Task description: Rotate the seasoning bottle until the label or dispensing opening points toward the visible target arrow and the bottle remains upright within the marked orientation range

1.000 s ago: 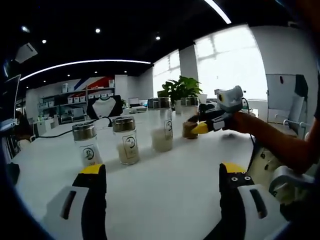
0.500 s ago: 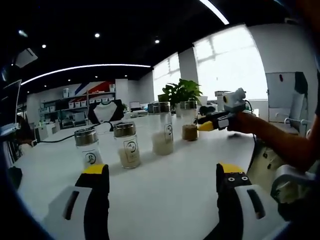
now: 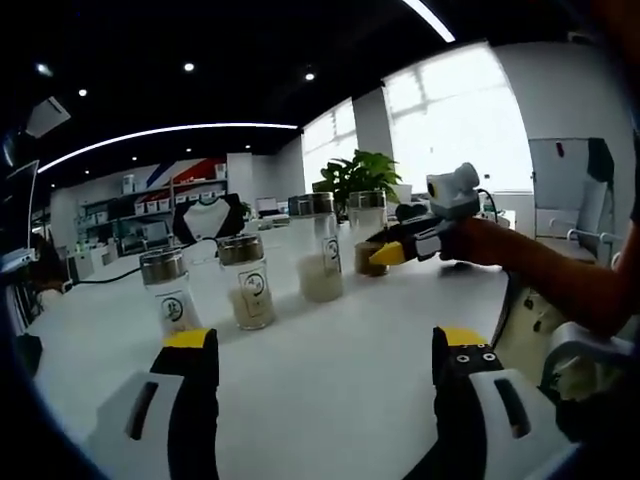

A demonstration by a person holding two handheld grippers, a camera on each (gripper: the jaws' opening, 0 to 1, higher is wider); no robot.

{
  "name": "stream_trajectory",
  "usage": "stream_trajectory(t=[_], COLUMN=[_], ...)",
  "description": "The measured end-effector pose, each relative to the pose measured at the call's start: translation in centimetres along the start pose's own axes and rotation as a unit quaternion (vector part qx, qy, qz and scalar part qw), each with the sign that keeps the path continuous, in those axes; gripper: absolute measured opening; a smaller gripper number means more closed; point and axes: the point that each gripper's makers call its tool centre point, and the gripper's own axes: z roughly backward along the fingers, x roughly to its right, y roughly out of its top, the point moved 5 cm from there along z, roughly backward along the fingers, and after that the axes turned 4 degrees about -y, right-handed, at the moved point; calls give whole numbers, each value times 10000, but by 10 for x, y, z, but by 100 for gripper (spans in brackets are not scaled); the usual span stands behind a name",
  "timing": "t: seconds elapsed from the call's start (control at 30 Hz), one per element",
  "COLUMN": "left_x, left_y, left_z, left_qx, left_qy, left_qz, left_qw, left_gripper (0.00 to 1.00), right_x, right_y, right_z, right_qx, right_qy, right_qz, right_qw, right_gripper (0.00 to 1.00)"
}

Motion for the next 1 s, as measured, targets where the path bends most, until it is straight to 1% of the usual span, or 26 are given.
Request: stream_trajectory(t=[0.03,0.07,0.1,0.13,0.27,0.33,0.4,0.53,0.57,0.7,0.77,0.87,0.93,1.0], left_x=[0,0,0,0,-2,-3,-5,-8,-9,-12,-12,-13,-15,-17], left_y=[0,-1,-1,-1,0,1,1,1,2,3,3,3,4,4], left_z=[0,0,0,0,3,4,4,7,8,11,11,13,14,15], left_qx=[0,-6,-14,-14,22,42,32,20,45,94,96,87,117,144], left_qy=[-6,-3,4,6,57,90,128,205,234,286,293,326,362,392], left_qz=[-5,-13,-13,-13,-12,-15,-12,-14,-6,36,50,57,83,74], left_qw=[10000,10000,10000,10000,10000,9999,9999,9998,9997,9995,9995,9994,9992,9991], left_gripper=[93,93,93,93,92,92,92,92,92,92,92,92,93,93], right_x=[0,3,4,1,-3,-6,-10,-16,-13,-17,-19,-23,-18,-18], right_y=[-1,-2,-3,-5,-4,-4,-3,-2,-3,-4,-2,-1,-3,-3], right_z=[0,1,2,4,6,7,8,14,13,17,20,21,19,23], right_qx=[-24,-70,-24,-8,-61,-148,-179,-285,-284,-204,-238,-255,-168,-109], right_qy=[-21,-92,-159,-50,-124,-211,-266,-490,-519,-603,-620,-693,-709,-768], right_qz=[14,22,-194,-274,-351,-561,-552,-671,-677,-696,-777,-741,-719,-810], right_qw=[10000,9999,9997,9996,9993,9981,9980,9961,9960,9955,9948,9945,9947,9937], right_gripper=[39,38,37,37,36,36,36,35,35,35,35,36,36,37])
